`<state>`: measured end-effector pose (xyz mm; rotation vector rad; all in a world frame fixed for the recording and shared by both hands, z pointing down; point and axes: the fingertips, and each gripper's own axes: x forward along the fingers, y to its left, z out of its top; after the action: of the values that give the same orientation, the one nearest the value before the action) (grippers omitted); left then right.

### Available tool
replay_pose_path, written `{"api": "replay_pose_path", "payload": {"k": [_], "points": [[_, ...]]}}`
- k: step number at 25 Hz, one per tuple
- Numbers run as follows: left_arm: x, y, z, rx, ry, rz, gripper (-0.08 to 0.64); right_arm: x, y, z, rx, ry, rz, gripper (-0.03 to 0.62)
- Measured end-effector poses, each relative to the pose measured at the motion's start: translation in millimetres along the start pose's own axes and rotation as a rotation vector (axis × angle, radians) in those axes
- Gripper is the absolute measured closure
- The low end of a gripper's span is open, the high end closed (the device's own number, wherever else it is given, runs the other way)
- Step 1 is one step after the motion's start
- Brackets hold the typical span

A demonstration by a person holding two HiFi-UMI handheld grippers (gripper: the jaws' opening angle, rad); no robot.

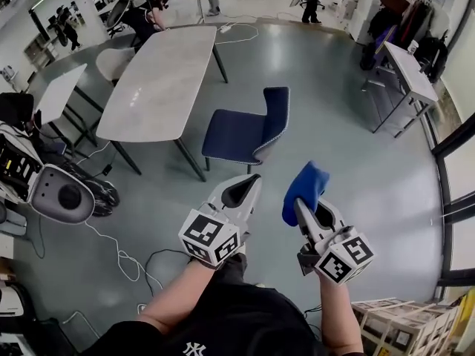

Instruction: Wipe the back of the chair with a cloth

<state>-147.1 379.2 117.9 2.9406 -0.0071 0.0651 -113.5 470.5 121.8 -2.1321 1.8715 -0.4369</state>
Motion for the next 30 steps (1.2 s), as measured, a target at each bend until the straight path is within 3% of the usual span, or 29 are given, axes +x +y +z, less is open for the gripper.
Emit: {"api": "replay_pose_path", "payload": {"k": [8,16,21,26,30], "points": [[51,92,11,0.006,0.004,-0.031,0.552,102,-31,11,0.012,0.022,-0.021,0.515],[82,138,17,0.003,-0.017,-0.042,0.552,162,-62,17,0.004,0.062,-0.018,0.515],[113,173,13,-0.006,-0.011,-0.002,0.552,207,-99,22,0.017,0.081,0.017,0.515],[158,210,9,-0.011,-0.010,0.039,0.552,260,-144,23,0.004,0.146,0.061,0.515],[202,239,4,-0.024,-0.003,0.075,0.552,301,-192,21,-0.054,0.269,0.105,0.515]]}}
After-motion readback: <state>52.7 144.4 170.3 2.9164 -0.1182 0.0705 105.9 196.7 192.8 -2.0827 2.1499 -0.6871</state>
